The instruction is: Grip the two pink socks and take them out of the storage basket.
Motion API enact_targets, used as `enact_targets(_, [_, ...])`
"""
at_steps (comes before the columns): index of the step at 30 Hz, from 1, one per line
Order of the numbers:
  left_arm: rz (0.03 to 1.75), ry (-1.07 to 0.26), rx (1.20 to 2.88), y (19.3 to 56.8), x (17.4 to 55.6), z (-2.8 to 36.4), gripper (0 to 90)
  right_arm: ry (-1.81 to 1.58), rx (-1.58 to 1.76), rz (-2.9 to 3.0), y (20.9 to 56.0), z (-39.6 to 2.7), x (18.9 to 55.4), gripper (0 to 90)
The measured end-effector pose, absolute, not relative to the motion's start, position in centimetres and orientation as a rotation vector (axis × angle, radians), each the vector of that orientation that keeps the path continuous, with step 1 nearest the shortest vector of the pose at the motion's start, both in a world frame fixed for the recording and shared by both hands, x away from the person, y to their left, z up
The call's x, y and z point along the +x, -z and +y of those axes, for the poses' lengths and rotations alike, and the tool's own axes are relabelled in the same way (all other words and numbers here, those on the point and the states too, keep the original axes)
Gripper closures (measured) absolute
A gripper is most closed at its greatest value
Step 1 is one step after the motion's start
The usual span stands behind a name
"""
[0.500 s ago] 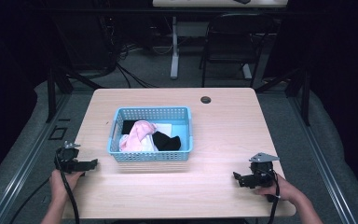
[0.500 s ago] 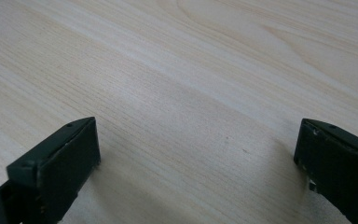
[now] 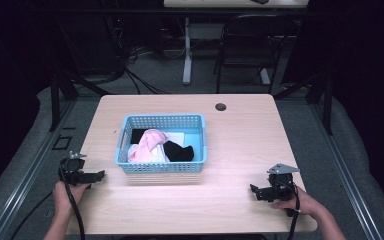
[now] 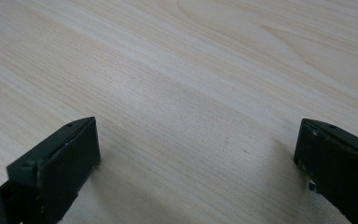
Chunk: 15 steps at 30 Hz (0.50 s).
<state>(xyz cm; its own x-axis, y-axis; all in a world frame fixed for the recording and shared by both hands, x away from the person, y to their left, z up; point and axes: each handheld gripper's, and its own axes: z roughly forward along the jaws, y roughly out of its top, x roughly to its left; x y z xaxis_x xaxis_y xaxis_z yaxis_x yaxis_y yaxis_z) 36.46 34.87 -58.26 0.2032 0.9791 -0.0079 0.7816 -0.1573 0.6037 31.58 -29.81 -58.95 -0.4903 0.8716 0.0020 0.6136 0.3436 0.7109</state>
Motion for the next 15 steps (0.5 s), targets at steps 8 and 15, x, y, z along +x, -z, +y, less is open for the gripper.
enact_targets(8, [1.583,-0.466,2.054,57.8,36.7,35.2,0.0,-0.935,1.308,2.234,59.0,-29.8,31.6,0.0])
enact_targets(15, [1.558,-0.444,2.015,55.5,36.6,35.3,0.0,-0.933,1.309,2.234,58.9,-29.8,31.6,0.0])
